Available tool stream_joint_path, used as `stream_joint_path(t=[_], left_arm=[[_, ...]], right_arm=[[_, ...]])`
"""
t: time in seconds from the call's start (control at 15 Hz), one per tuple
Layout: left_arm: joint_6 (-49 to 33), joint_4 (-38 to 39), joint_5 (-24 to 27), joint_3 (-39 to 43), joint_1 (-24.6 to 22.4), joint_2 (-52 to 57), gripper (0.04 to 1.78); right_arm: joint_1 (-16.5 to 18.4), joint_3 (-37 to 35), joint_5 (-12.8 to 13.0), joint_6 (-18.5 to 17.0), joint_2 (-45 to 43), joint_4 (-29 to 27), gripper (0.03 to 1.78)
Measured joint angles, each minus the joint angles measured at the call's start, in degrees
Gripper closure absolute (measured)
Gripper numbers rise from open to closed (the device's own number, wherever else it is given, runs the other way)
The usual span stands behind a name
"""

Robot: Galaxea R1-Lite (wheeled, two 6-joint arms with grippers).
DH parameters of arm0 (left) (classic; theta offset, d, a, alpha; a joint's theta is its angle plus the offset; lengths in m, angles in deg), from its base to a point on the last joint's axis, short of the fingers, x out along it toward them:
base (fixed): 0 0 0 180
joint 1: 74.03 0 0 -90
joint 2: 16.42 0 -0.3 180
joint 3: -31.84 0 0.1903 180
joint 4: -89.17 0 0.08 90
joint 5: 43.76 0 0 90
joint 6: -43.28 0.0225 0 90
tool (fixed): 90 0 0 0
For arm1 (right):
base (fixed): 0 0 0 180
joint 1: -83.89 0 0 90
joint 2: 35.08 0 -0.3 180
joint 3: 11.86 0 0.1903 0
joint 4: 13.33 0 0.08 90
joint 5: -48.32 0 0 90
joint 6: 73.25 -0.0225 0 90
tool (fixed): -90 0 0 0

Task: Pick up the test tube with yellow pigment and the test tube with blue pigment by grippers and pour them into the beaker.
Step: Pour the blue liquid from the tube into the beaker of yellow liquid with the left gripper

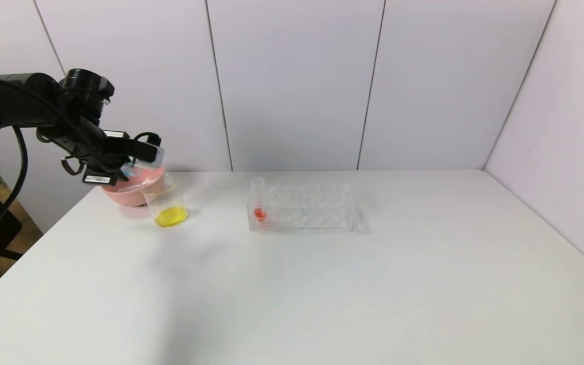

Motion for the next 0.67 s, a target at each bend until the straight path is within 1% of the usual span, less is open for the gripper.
stream_joint_path(t=[0.33, 0.67], left_arm=[[-2.58, -4.29, -0.30, -0.02, 0.04, 0.06, 1.36], [-2.65, -4.38, -1.12, 0.00, 0.04, 0.22, 1.36]], right_arm=[[-0.02, 0.00, -0.02, 0.02, 0.00, -0.02, 0.10], [0.00, 0.00, -0.02, 0.02, 0.00, -0.02, 0.10]])
